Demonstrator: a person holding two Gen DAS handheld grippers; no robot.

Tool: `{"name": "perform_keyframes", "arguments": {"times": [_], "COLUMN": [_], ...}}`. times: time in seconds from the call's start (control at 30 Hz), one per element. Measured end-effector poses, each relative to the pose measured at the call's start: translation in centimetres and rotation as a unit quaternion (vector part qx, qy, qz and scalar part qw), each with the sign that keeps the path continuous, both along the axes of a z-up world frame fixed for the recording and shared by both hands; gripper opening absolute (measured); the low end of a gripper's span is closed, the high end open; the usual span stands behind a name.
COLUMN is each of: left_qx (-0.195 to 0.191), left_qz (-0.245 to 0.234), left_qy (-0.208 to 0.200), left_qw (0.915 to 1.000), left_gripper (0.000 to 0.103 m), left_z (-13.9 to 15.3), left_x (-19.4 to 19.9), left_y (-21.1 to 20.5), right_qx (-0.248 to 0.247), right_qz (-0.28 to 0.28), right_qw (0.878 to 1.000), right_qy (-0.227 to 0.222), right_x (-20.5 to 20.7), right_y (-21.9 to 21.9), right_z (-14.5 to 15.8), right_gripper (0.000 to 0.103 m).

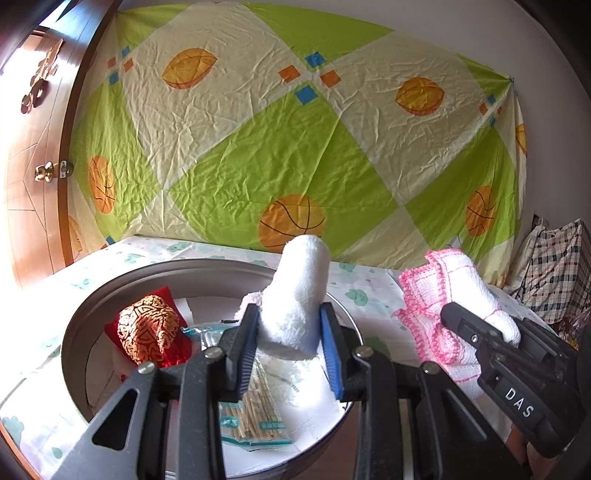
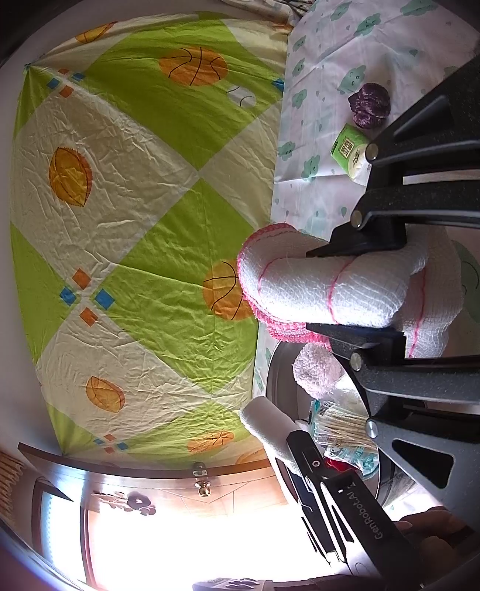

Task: Organize soft objects
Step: 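Carry the rolled cloth and gauze towel over the tin with both grippers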

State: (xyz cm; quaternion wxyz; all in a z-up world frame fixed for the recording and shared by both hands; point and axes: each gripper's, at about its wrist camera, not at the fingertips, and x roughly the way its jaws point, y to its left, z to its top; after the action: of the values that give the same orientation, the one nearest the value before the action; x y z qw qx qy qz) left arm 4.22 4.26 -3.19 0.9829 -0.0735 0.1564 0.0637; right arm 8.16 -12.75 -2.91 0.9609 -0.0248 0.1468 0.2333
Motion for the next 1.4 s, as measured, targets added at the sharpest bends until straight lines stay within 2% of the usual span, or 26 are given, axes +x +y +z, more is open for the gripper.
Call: {"name": "perform_keyframes", "arguments": {"times": [0.83, 1.4], "left_qx": [-0.003, 0.012], "left_qz": [0.017, 0.038], "left_qy": [0.006, 0.012], "left_qw": [0.9998, 0.9992], "left_gripper": [0.031, 0.031], "left_z": [0.1, 0.6], "left_x": [-0.8, -1.3], "left_y": [2.8, 5.1], "right_qx": [-0.009, -0.004], "right_qz": [0.024, 0.053], "right_qw": [1.000, 0.999], "right_qy": [0.003, 0.001], "right_x": [0.3, 0.9], "right_y": [2.4, 4.6], "right_z": [0.0, 1.8], "right_gripper": [0.032, 0.032]}}
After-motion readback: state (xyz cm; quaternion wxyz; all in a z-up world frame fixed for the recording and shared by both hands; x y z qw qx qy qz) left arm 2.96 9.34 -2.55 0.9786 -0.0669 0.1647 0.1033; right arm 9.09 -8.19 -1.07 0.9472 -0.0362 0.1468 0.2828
